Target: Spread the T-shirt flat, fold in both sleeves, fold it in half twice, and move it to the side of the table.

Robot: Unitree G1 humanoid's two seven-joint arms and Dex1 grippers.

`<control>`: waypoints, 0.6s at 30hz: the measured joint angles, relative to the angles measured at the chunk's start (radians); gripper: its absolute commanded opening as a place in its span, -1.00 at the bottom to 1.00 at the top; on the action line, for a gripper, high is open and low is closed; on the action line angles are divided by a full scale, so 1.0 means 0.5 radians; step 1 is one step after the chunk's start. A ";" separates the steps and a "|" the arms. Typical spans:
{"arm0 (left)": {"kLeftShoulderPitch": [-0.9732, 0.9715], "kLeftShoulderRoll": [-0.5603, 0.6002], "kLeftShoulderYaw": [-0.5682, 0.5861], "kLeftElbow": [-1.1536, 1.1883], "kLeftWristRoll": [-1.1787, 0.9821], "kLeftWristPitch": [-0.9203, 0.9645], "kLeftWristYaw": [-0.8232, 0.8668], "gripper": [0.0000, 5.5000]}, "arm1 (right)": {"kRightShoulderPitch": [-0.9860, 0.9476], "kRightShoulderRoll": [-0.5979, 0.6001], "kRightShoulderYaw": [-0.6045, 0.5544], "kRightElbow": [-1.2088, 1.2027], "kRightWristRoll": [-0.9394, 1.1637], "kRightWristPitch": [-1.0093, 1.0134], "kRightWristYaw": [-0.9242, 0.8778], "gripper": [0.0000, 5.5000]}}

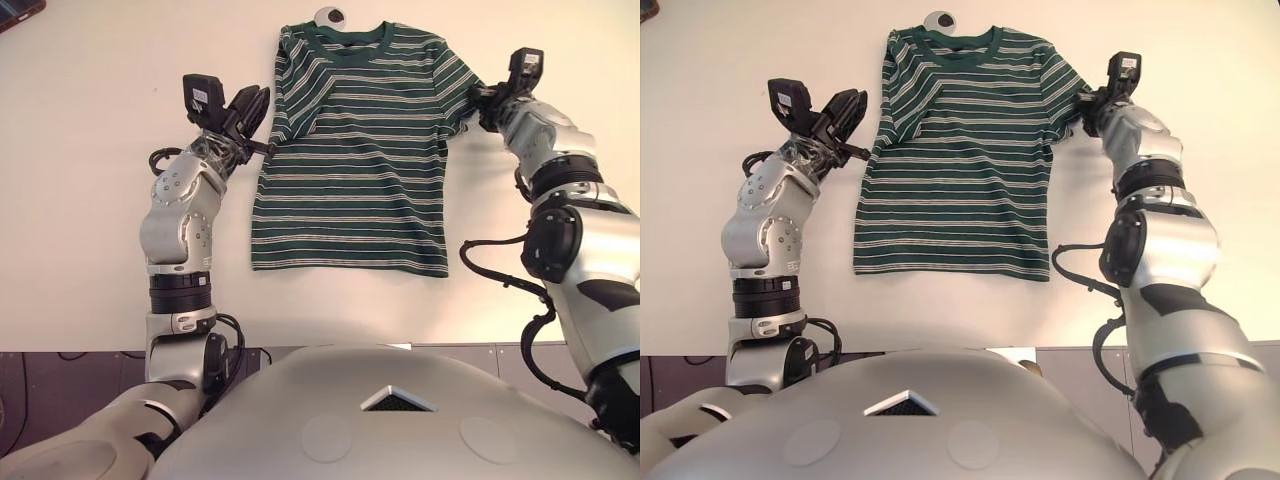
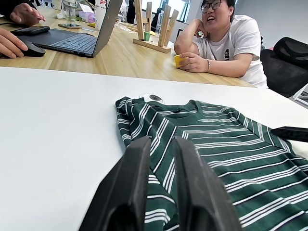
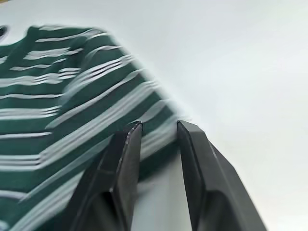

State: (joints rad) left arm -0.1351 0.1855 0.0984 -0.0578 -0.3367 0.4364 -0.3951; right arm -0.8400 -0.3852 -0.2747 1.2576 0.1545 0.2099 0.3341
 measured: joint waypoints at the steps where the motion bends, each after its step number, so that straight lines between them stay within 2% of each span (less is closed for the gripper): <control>1: 0.025 0.000 -0.022 -0.009 0.000 0.000 -0.014 -0.72 | -0.030 -0.051 -0.022 0.000 0.013 0.000 0.022 -0.52; 11: 0.032 0.012 -0.031 -0.009 0.000 0.001 -0.038 -0.72 | 0.001 -0.032 0.033 0.054 -0.033 0.109 0.114 -0.52; 18: 0.027 0.017 -0.032 0.034 0.004 -0.008 -0.059 -0.72 | 0.026 -0.034 0.082 0.037 -0.070 0.078 0.131 -0.95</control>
State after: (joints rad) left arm -0.1217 0.1941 0.0823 -0.0406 -0.3348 0.4322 -0.4247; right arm -0.8272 -0.4022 -0.2338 1.2760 0.1196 0.2487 0.3998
